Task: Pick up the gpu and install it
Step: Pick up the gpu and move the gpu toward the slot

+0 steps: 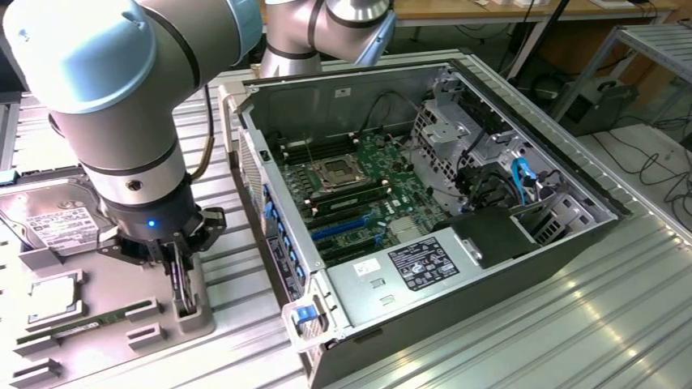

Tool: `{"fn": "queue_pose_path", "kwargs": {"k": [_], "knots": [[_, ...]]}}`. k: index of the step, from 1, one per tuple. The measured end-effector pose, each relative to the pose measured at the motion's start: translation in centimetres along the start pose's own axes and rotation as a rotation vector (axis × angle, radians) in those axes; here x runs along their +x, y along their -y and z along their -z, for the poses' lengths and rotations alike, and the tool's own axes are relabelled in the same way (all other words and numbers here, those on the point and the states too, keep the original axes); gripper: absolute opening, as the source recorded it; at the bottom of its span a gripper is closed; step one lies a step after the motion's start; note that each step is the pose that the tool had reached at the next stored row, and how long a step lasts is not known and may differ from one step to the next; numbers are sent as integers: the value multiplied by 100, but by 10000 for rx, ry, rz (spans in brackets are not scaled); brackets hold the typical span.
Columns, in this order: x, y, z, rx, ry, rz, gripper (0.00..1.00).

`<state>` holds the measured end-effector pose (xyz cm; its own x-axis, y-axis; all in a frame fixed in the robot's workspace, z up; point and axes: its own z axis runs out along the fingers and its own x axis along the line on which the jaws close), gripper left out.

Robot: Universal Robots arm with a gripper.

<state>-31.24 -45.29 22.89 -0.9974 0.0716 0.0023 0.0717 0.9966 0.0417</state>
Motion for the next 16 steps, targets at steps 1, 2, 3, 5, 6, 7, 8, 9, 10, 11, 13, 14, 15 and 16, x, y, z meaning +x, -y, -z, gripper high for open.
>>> {"fn": "queue_pose_path", "kwargs": {"k": [1,2,3,5,6,7,8,9,10,11,13,14,15,16], "knots": [[0,-1,23,-1,1,0,28],[0,-2,49,-1,1,0,28],[0,-3,76,0,0,0,28],[0,-6,130,-1,1,0,28],[0,-7,155,-1,2,0,28],[0,-8,183,-1,1,0,28],[0,-9,209,0,0,0,28],[0,-10,237,-1,1,0,28],[0,-11,265,-1,2,0,28],[0,-12,291,-1,1,0,28],[0,-16,380,0,0,0,28],[1,-17,406,-1,1,0,28],[1,-18,432,-1,1,0,28],[1,-19,460,-1,1,0,28]]}}
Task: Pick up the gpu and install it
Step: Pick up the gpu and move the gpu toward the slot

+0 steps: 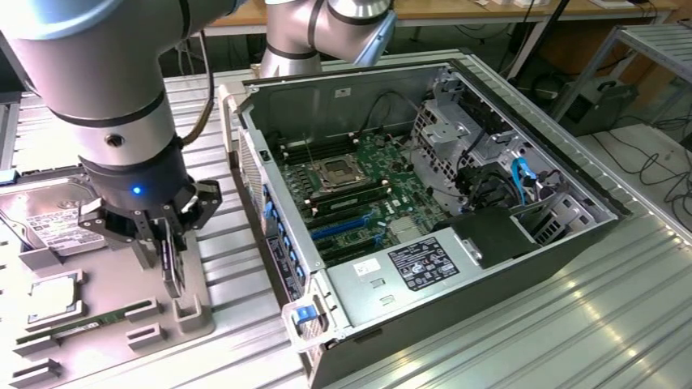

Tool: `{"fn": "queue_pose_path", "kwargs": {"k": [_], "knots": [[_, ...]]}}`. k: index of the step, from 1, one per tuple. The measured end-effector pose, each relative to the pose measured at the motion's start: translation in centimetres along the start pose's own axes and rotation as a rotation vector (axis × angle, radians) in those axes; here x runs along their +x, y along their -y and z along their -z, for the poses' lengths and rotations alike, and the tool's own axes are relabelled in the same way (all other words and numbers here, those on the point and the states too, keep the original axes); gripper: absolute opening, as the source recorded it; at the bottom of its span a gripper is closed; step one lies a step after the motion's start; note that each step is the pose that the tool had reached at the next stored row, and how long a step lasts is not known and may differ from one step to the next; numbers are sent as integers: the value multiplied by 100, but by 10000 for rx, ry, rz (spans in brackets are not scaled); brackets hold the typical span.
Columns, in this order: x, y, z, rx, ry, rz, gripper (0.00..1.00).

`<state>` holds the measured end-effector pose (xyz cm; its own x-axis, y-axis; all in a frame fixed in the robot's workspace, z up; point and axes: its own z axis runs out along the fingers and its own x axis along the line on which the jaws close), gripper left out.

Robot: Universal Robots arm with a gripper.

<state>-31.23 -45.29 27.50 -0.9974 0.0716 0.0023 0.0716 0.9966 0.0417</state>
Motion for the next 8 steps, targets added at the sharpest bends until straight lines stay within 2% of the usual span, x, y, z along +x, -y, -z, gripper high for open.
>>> {"fn": "queue_pose_path", "kwargs": {"k": [8], "knots": [[1,-10,237,1,0,0,28]]}}
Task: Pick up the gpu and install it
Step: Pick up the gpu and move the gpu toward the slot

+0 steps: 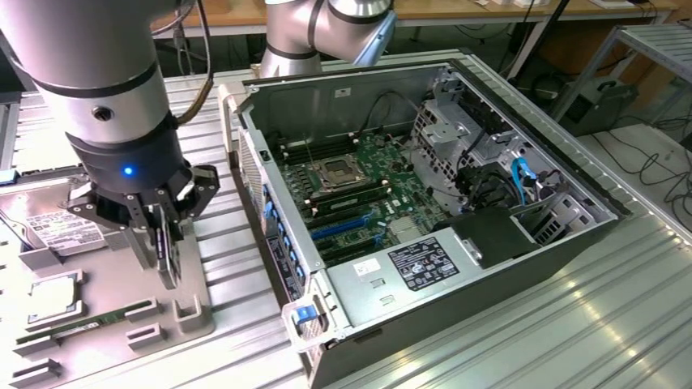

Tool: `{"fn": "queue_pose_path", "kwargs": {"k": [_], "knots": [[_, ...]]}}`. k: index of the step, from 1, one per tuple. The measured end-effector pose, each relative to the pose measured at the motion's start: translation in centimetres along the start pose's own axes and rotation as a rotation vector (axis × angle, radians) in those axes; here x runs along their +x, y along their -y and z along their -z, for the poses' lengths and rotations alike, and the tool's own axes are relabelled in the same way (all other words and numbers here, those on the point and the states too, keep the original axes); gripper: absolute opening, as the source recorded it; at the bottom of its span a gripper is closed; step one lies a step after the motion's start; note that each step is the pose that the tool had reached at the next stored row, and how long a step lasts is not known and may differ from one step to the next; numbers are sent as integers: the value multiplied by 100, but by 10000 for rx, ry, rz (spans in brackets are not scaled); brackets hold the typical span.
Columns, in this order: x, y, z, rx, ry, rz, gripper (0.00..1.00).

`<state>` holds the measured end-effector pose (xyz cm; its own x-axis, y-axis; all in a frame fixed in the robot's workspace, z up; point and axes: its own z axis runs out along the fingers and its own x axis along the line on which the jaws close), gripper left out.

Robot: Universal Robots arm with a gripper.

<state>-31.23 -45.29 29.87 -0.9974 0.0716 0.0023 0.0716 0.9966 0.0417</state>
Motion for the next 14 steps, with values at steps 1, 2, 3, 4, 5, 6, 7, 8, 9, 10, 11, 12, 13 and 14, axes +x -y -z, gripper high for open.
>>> {"fn": "queue_pose_path", "kwargs": {"k": [1,2,3,4,5,6,7,8,9,10,11,12,13,14], "knots": [[0,-1,27,-1,1,0,28],[0,-2,49,-1,1,8,28],[0,-3,57,-1,-2,45,28],[0,-3,57,-3,-3,140,28],[0,-3,58,-3,-8,253,28],[0,-3,62,0,-13,334,28],[0,-3,71,3,-17,362,28],[-2,-4,81,1,-16,365,28],[-3,-5,97,0,-15,365,28],[-3,-6,121,1,-16,365,28],[-3,-7,149,0,-15,368,28],[-3,-8,177,0,-15,371,28],[-3,-9,208,-1,-14,374,28],[-4,-11,235,0,-15,376,28]]}}
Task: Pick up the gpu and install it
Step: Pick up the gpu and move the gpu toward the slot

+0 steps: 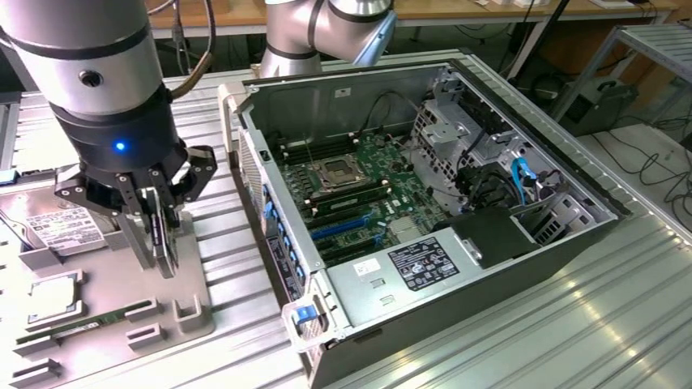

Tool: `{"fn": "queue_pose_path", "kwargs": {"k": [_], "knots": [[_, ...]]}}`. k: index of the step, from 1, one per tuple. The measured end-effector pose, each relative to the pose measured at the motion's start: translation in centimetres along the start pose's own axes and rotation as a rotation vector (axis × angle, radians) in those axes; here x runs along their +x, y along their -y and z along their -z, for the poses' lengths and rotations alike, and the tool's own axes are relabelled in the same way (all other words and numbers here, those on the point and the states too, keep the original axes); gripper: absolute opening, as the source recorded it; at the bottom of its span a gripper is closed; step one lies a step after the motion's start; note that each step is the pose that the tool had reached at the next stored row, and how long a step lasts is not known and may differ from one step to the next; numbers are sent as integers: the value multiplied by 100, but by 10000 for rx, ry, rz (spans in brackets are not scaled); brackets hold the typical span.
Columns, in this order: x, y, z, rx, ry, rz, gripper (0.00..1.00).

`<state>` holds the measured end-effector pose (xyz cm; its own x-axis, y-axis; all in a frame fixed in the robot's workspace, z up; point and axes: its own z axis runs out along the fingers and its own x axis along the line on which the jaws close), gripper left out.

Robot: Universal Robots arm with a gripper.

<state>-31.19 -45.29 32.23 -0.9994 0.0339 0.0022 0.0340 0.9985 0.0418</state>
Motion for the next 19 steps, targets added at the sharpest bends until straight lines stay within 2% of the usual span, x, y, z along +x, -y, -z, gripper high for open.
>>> {"fn": "queue_pose_path", "kwargs": {"k": [13,19], "knots": [[-2,-18,428,0,-2,41,28],[-2,-29,509,5,-20,498,28]]}}
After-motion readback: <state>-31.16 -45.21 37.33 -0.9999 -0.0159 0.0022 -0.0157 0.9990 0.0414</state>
